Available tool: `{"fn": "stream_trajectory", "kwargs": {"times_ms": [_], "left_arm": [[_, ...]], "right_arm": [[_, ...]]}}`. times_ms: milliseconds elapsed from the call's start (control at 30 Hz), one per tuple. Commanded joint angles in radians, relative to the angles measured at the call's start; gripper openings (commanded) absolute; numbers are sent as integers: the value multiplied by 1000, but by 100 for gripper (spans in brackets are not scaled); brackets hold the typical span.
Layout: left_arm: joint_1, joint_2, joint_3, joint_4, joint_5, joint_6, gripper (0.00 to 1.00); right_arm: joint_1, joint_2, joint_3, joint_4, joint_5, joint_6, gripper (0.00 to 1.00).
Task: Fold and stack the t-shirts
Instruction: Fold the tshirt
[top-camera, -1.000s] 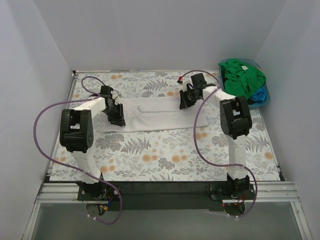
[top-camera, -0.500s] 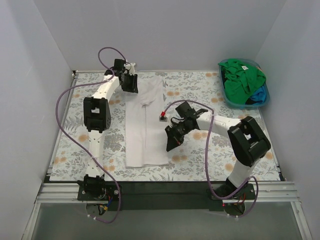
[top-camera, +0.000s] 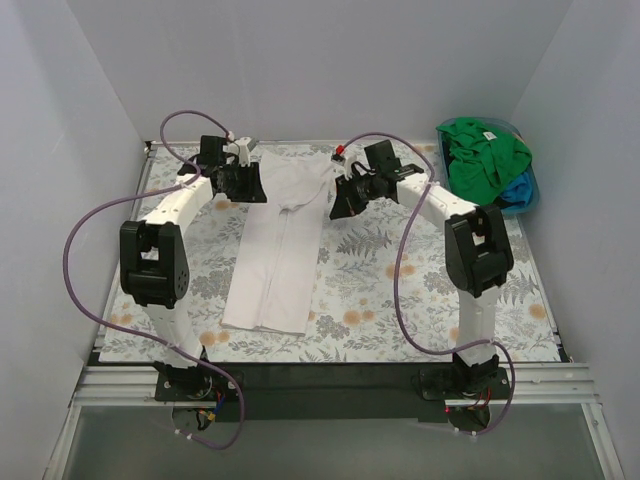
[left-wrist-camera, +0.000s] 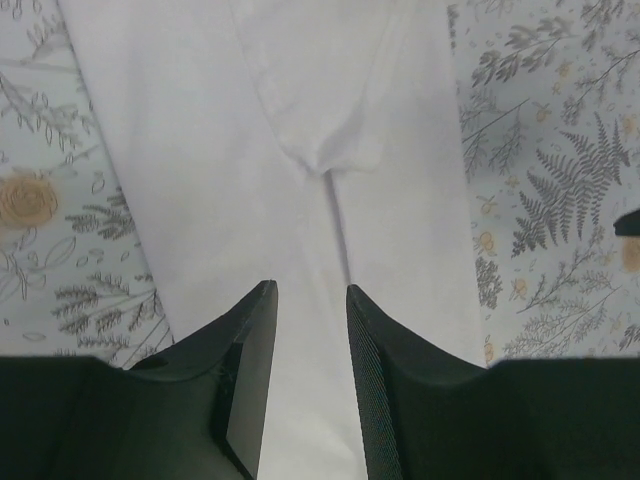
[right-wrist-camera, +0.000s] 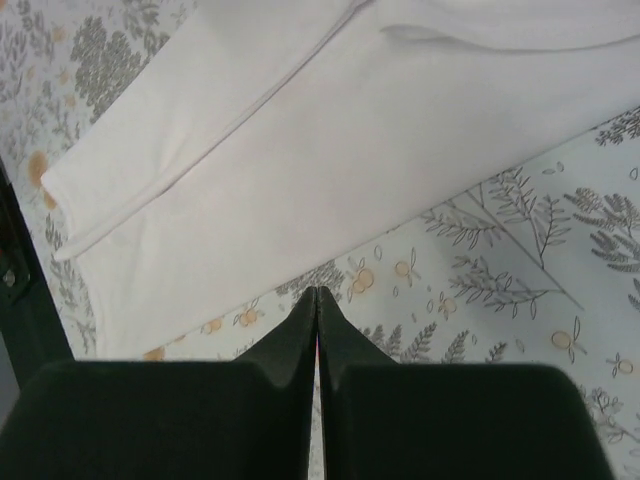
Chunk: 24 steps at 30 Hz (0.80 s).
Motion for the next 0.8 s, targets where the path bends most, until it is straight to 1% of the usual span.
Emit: {"fn": "stream_trajectory", "kwargs": {"times_ms": [0,33,133,200,233,333,400,567,767], "left_arm": [[56,-62,-111,15,40,-7,33],[65,-67,-131,15,56,-2,33],[91,-84,-179,26,59,4,33],[98,-81,-188,34,63,-1,33],[98,-69,-190,35,77,-1,33],[96,-40,-199,31,100,-8,33],[96,-26,-209,31,114,-13,33],[88,-12,-274,52,137,-19,32],[39,26,-302,72,117,-28,32]], "right_arm": [[10,85,101,71,7,114,4],[11,105,115,98,-9,171,6],[16,186,175,181,-10,259,7],[19,243,227,209,0,285,8],[19,258,243,239,6,312,11],[19,318,276,307,19,362,15],[19,362,304,315,22,391,16],[18,439,329,329,40,405,17],[-16,498,335,329,88,428,16]]}}
